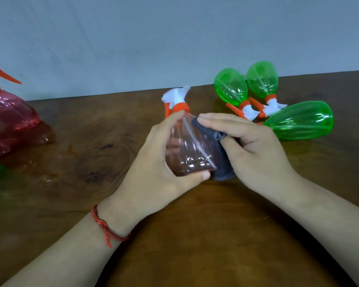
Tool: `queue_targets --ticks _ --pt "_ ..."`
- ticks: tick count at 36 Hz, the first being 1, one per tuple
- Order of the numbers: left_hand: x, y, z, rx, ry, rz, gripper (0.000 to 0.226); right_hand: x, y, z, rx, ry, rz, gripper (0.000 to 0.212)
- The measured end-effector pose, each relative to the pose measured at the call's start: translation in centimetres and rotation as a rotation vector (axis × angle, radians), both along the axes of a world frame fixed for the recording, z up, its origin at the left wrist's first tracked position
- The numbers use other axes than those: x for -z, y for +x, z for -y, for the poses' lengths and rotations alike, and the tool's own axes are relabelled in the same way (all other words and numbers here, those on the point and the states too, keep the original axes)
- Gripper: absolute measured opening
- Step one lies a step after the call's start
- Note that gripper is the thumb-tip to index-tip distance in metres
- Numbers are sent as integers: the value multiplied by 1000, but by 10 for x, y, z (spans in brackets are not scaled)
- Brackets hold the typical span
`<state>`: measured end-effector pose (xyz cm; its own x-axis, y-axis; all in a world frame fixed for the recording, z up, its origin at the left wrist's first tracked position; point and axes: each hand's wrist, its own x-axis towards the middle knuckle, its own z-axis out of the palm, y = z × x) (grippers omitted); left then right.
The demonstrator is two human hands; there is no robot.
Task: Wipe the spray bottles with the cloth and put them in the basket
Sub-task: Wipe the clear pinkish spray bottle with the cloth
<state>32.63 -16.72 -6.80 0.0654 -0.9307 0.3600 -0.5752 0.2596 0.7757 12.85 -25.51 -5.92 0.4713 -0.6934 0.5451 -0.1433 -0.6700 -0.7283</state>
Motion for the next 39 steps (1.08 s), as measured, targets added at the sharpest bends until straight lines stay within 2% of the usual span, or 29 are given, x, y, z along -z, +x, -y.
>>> queue_targets --ticks 4,9,13,17,24,32,36,39 --pt "-5 -5 -5 108 16 -32 110 -6 -3 5 -42 223 98 57" --pt "-8 -6 -8 224 -3 -138 109 -3 -2 6 -73 358 207 56" --pt "-5 -2 -4 230 39 -64 111 1 -1 8 -46 208 151 62" --pt "-3 -5 -2 201 46 -39 113 2 -3 11 -18 141 128 59" --pt "-5 -11 -5 119 -26 -76 112 6 -3 4 2 50 142 56" --pt "-11 4 0 -127 -177 -209 105 5 1 -8 -42 -140 83 53" --pt "-10 7 3 -125 -166 -266 103 6 3 -12 -57 -225 64 48" --pt "-10 6 2 -76 -146 -262 104 5 2 -13 -50 -222 75 53"
